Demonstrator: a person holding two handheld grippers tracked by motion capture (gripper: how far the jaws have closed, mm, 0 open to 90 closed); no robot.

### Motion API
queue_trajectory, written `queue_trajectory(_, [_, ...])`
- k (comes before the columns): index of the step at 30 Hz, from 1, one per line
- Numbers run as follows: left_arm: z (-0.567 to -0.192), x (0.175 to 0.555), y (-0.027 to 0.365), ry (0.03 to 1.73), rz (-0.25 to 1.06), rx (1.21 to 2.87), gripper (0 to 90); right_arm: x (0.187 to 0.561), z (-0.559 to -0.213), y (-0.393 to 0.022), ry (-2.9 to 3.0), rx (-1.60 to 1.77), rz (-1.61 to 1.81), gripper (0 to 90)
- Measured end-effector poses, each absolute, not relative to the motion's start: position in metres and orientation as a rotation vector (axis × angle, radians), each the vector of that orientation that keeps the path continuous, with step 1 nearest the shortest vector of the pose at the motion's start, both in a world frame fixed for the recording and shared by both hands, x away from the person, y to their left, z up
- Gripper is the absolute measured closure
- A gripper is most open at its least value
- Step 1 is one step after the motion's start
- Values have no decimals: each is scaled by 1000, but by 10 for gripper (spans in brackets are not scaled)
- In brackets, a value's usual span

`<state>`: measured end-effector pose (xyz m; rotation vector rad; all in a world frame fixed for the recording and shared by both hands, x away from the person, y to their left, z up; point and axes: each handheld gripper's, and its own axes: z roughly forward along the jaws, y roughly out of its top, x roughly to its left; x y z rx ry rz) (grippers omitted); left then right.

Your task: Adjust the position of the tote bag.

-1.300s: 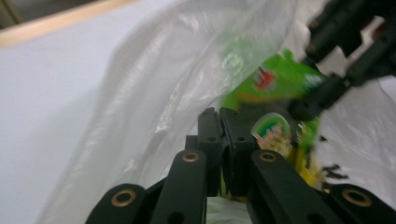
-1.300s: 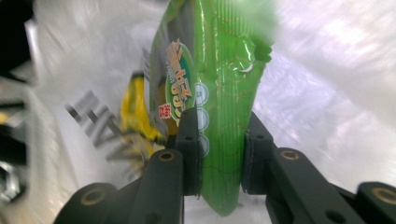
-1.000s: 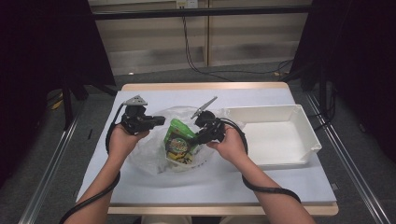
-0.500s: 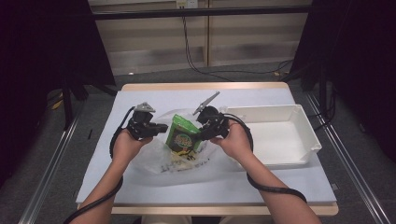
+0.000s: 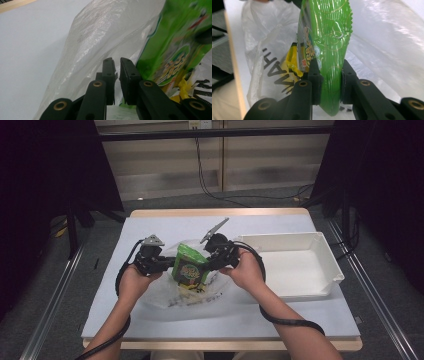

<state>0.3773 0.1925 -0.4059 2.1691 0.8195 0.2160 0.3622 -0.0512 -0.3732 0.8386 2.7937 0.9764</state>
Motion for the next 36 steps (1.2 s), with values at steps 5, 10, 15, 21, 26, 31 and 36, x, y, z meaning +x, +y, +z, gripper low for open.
queue_trajectory(5, [-407, 376, 197, 828, 228, 2175, 823, 359, -373, -40, 2814, 809, 951, 757])
queue_trajectory(10, [-409, 378, 198, 832, 220, 2183, 828, 357, -358, -42, 2817, 813, 972, 756])
queue_trajectory(15, [-410, 379, 198, 836, 221, 2177, 832, 358, -338, -49, 2830, 845, 985, 754])
queue_trajectory(21, [-412, 379, 196, 826, 227, 2203, 833, 363, -314, -65, 2820, 891, 1027, 755])
queue_trajectory(26, [-417, 382, 193, 824, 215, 2222, 833, 369, -293, -83, 2791, 906, 1070, 754])
queue_trajectory(31, [-418, 383, 192, 824, 181, 2208, 807, 375, -272, -92, 2736, 892, 992, 755])
queue_trajectory(36, [-404, 379, 190, 780, 107, 2186, 708, 382, -261, -104, 2714, 887, 974, 756])
